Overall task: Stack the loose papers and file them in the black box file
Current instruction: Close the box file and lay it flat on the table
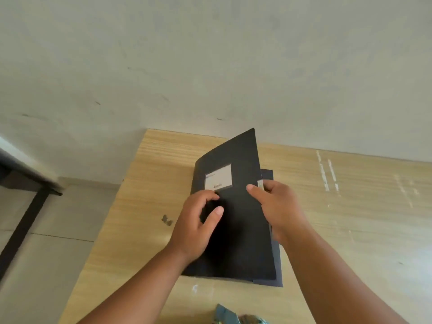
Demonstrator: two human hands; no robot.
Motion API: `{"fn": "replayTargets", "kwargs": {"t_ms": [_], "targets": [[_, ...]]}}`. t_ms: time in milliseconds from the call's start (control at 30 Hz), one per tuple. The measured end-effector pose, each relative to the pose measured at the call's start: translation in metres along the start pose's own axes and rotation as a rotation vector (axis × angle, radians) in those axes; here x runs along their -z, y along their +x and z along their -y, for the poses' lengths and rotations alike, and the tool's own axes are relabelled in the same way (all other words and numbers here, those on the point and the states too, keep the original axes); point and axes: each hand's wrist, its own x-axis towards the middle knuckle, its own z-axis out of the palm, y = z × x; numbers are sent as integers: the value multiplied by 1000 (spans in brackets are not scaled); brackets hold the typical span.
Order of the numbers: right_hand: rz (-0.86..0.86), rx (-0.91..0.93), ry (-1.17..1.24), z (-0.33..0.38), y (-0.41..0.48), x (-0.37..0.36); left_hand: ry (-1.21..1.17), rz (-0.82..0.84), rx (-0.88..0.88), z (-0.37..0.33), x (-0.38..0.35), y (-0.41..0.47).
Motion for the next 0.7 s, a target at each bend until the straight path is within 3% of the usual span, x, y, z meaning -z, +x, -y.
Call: {"fn": "replayTargets", "kwargs": {"t_ms": [167, 267, 333, 500, 700], "targets": [[-185, -29, -154, -50, 13, 36, 620, 312, 60, 34, -35, 1], [-221, -61, -193, -76, 17, 41, 848, 348, 35, 50, -51, -2], [-222, -27, -270, -89, 12, 40, 925, 313, 14, 55, -56, -3], [-105, 133, -887, -137, 0, 11, 1040, 310, -8, 61, -62, -5], [-131, 114, -971, -148, 34, 13, 1069, 345, 39, 54, -64, -3]]}}
